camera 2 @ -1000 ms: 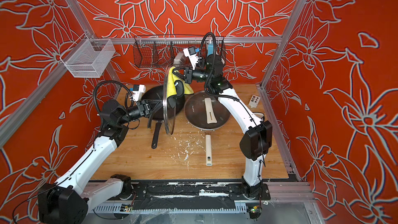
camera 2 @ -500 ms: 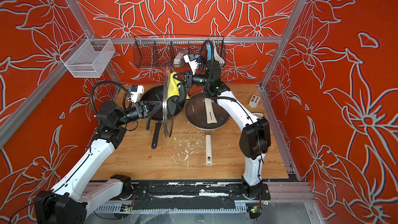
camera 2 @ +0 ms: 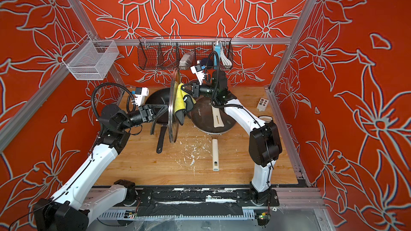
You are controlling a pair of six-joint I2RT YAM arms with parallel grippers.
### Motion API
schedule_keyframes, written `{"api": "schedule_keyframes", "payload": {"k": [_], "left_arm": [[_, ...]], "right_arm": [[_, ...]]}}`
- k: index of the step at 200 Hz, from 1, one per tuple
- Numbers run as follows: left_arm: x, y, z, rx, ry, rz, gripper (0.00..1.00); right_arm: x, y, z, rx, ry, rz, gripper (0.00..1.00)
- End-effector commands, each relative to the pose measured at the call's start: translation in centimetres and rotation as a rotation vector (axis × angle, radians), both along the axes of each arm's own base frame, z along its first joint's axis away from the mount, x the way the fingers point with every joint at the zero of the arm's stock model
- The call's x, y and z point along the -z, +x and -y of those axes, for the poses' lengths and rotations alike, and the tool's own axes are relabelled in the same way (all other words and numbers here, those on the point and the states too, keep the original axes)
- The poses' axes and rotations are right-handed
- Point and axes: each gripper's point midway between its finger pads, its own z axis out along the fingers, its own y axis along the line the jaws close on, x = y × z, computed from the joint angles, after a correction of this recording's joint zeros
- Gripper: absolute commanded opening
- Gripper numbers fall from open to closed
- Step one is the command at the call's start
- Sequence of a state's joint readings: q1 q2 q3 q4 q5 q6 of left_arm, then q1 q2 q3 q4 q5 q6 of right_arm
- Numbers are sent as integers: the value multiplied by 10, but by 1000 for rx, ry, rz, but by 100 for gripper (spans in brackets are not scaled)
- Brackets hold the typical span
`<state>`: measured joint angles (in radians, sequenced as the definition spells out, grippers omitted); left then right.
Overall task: Wipe the pot lid with a cloth
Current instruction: Wipe the pot lid.
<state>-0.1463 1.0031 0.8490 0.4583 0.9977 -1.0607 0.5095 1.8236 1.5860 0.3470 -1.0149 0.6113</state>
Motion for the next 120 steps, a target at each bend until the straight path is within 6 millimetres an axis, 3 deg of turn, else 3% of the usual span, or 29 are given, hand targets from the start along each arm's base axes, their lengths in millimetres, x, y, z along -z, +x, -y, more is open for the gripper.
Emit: {"api": "schedule_keyframes", "payload": {"k": [1,83,120], "left_arm": [[-66,-46,3,67,-41,350,0],[-68,-32,-1,4,-73,346,0],[-66,-24,-4,-31,-84,336,0]], "right_arm": [[-9,-24,-5,-28,4,35,0],[20,-85,-25,-103,-55,17,0],[20,-123,-31,-160,-39,13,0]]}}
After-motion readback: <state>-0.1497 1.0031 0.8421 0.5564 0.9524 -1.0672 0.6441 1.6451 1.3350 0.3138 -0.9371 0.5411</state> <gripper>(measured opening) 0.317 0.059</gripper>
